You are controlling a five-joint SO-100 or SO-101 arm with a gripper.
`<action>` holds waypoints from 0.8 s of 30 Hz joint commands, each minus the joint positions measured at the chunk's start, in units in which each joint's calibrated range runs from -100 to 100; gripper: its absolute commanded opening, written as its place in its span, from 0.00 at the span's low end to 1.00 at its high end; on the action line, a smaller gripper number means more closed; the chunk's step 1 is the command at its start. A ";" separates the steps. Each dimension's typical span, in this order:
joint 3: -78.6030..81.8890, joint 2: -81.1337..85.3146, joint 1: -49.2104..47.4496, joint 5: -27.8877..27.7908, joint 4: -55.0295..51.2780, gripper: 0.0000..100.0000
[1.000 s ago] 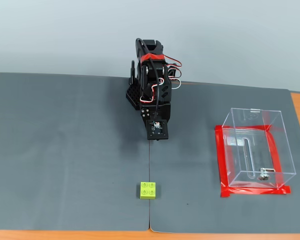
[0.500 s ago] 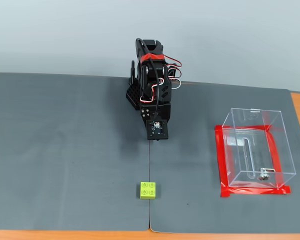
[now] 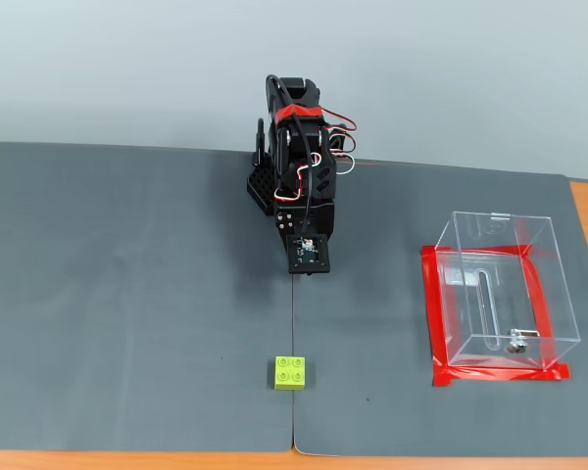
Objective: Pick the green lego block and place it into the transparent box
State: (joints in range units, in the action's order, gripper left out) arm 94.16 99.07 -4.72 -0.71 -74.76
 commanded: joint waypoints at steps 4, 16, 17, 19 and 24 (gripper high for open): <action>-1.76 0.26 0.50 -0.20 -0.06 0.02; -1.94 -0.42 -0.02 -0.20 -0.06 0.02; -1.94 -0.51 -0.02 -0.15 -0.06 0.02; -1.94 -0.68 -0.02 -0.15 -0.06 0.02; -3.03 -5.59 -0.54 -0.20 3.41 0.02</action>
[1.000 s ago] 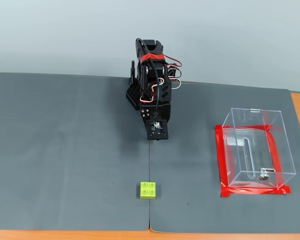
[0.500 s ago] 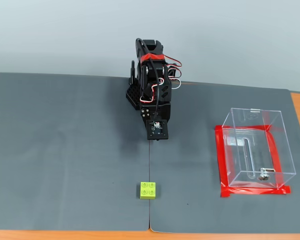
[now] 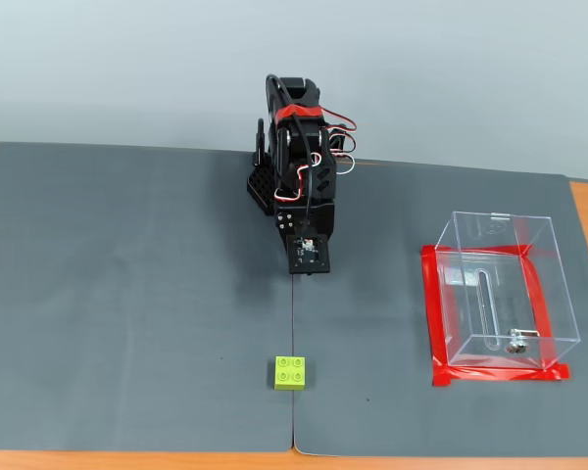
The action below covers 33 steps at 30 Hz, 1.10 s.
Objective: Pick the green lego block and place it into the transparent box
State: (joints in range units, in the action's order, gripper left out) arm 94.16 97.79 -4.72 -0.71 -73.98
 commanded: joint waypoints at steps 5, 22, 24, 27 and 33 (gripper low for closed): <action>-7.46 -14.15 -3.97 -0.15 7.84 0.02; -37.58 -52.90 -5.32 0.32 15.99 0.02; -41.83 -57.22 -5.32 0.32 15.99 0.02; -47.62 -62.90 -5.24 0.32 15.91 0.02; -57.12 -70.79 -5.17 0.37 15.99 0.02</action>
State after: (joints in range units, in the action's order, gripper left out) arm 43.60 29.48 -9.95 -0.51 -58.80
